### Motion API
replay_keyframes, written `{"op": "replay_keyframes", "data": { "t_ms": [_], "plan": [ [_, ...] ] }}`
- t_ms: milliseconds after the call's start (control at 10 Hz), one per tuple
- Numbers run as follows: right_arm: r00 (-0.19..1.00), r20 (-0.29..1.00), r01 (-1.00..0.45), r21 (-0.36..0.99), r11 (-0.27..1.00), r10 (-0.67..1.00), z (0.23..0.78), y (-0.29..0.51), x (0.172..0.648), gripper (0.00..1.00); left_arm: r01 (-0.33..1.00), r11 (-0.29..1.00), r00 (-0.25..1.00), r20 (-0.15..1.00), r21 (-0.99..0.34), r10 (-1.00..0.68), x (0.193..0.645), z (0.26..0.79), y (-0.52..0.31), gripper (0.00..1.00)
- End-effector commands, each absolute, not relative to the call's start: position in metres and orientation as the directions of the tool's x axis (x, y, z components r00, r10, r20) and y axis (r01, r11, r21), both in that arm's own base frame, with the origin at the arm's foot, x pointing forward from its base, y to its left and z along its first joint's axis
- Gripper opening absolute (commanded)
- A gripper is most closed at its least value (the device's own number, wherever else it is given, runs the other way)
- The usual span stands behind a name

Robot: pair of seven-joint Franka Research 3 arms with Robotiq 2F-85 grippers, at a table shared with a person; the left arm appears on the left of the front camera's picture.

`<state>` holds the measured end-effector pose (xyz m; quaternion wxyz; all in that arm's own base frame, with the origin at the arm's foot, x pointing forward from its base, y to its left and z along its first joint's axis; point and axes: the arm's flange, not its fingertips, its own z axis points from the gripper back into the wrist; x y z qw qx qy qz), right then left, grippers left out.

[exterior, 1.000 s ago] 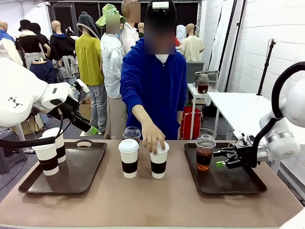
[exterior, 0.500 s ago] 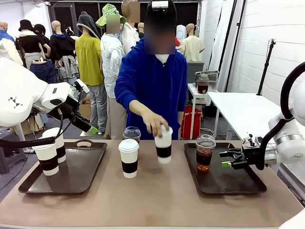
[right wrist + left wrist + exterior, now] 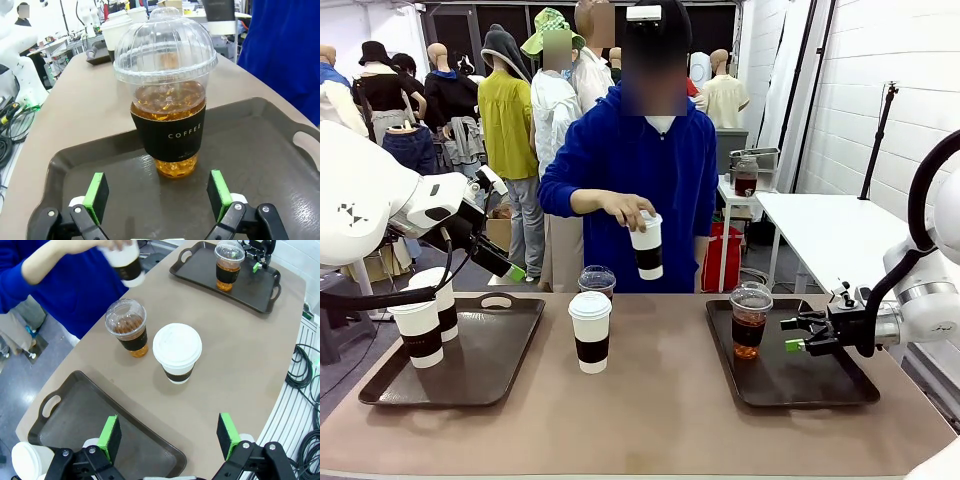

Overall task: Distribute the coffee onto the tray.
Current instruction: Pick up another iced Americano from the middle of the table and place it on the right Handle tray.

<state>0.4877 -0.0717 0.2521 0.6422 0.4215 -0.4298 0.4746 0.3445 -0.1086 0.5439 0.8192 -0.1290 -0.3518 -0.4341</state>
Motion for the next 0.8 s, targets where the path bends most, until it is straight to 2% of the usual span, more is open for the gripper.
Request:
{"op": "replay_keyframes", "data": {
  "t_ms": [0, 300, 700],
  "plan": [
    [0.178, 0.951, -0.974, 0.133, 0.186, 0.252, 0.252, -0.072, 0.489, 1.00, 0.803, 0.590, 0.376, 0.691, 0.091, -0.618, 0.345, 0.544, -0.107, 1.00],
    [0.180, 0.952, -0.972, 0.133, 0.194, 0.247, 0.252, -0.072, 0.488, 1.00, 0.803, 0.590, 0.376, 0.691, 0.091, -0.618, 0.345, 0.544, -0.107, 1.00],
    [0.134, 0.960, -0.975, 0.084, 0.205, 0.244, 0.272, -0.083, 0.520, 1.00, 0.803, 0.590, 0.376, 0.691, 0.091, -0.618, 0.345, 0.544, -0.107, 1.00]
  ]
}}
